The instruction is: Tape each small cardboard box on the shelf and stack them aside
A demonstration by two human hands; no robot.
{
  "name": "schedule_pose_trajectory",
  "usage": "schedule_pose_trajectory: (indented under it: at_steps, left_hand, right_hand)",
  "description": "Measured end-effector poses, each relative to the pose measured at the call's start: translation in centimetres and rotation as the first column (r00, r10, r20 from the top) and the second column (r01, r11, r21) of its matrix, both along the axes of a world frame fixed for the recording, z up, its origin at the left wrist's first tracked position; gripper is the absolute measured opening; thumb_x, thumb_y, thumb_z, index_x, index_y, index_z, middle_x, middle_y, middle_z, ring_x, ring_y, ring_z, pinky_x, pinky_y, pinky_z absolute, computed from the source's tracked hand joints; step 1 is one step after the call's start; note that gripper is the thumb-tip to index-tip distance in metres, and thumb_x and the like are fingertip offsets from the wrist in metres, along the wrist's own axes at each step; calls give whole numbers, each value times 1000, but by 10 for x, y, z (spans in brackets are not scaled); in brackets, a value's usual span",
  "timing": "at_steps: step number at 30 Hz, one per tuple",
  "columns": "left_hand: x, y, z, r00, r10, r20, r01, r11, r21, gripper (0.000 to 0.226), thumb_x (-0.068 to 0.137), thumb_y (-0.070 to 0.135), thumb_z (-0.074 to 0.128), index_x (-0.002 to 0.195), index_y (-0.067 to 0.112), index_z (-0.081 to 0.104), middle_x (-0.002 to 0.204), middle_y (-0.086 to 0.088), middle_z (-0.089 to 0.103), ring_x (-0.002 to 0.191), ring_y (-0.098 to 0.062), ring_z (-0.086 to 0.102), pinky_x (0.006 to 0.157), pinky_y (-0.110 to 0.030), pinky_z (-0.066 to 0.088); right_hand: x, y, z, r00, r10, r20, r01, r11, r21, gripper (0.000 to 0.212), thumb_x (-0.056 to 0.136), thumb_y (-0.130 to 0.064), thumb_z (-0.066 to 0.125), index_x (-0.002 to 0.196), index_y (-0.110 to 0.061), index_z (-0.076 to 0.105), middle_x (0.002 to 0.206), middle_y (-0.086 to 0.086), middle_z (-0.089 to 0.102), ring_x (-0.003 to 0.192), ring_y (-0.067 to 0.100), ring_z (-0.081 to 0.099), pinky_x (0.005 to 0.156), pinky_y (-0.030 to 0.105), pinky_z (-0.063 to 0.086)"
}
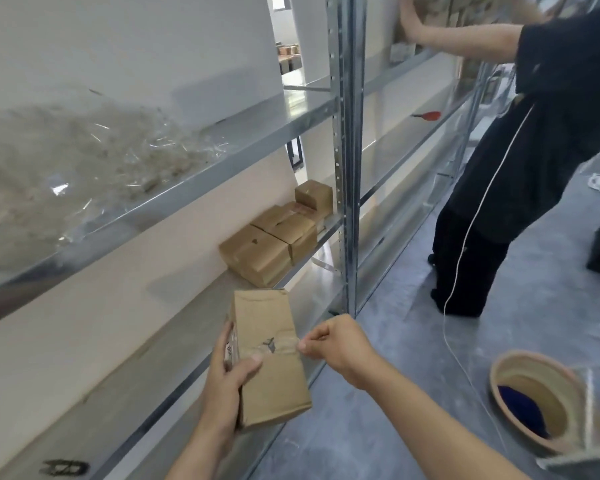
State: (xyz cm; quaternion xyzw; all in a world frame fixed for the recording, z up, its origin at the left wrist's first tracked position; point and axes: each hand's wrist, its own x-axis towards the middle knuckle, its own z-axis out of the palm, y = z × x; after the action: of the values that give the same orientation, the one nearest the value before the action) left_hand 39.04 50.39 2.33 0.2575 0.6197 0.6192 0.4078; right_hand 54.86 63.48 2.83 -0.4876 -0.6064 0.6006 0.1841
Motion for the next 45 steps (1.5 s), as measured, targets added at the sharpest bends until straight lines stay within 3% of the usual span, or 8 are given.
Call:
schedule_pose_trajectory:
  at_steps: [8, 11, 18, 23, 29, 33, 41, 45]
  left_hand:
    - [-32, 82, -11, 985, 47, 165, -58, 997, 60, 54, 87, 22, 70, 130, 51, 55, 121, -2, 73, 109, -29, 70, 100, -55, 51]
    - [-57, 108, -7, 990, 93, 102, -102, 991, 85, 67, 71, 48, 80, 133, 52, 55, 131, 4, 67, 126, -28, 60, 108, -61, 43]
    - [-113, 162, -5, 977, 203, -58, -199, 978, 61, 65, 75, 60, 69, 137, 53, 50, 127, 8, 67, 129, -31, 52, 110, -59, 40]
    - [-112, 203, 17, 962, 270, 24, -271, 958, 92, 62, 76, 52, 65, 134, 34, 51, 130, -1, 64, 120, -21, 62, 107, -49, 47]
    - [-118, 295, -14, 975, 21, -223, -56, 986, -154, 77, 82, 88, 32, 133, 37, 59, 129, 8, 67, 123, -18, 60, 111, -50, 42]
    - [-93, 350, 17, 983, -31, -182, -15, 969, -247, 56, 99, 63, 35, 133, 28, 62, 136, 7, 61, 129, -16, 52, 116, -42, 36]
    - [-81, 457, 11, 985, 113, 133, -71, 955, -287, 76, 95, 64, 47, 143, 5, 48, 139, -25, 56, 123, -41, 58, 92, -42, 51]
    - [-86, 479, 9, 973, 157, 167, -110, 960, -259, 34, 100, 55, 48, 102, 24, 61, 91, -11, 50, 75, -21, 49, 79, -36, 47]
  right_hand:
    - [-41, 61, 18, 986, -65, -153, 52, 995, -84, 18, 98, -18, 64, 81, -13, 67, 83, 4, 72, 83, 19, 70, 78, 41, 62]
    - [-74, 71, 27, 989, -125, -77, 138, 972, 190, 7, 97, -28, 64, 97, -22, 64, 82, -3, 71, 75, 5, 64, 61, 14, 49]
    - [-135, 100, 43, 998, -31, 53, 0, 865, 502, 29, 103, -31, 51, 87, -20, 72, 74, -14, 66, 71, -8, 56, 63, 14, 39]
    - [-148, 152, 48, 1000, 18, 17, -23, 918, 396, 33, 98, -35, 60, 131, -32, 61, 107, -20, 67, 102, -4, 60, 89, 18, 45]
    - [-139, 245, 52, 993, 101, 56, -115, 898, 425, 37, 102, -22, 53, 138, -27, 57, 122, -22, 63, 112, -4, 57, 94, 12, 43]
    - [-120, 325, 56, 982, 139, 127, -179, 896, 407, 43, 103, -19, 52, 146, -20, 51, 137, -8, 57, 128, 11, 52, 111, 31, 41]
    - [-125, 450, 46, 906, 292, 306, -391, 855, 341, 31, 103, -15, 47, 131, -11, 60, 120, 7, 64, 108, 24, 58, 88, 30, 44]
    - [-141, 483, 41, 875, 327, 358, -451, 818, 356, 35, 102, -16, 47, 136, -17, 59, 134, 11, 61, 120, 30, 58, 90, 29, 44]
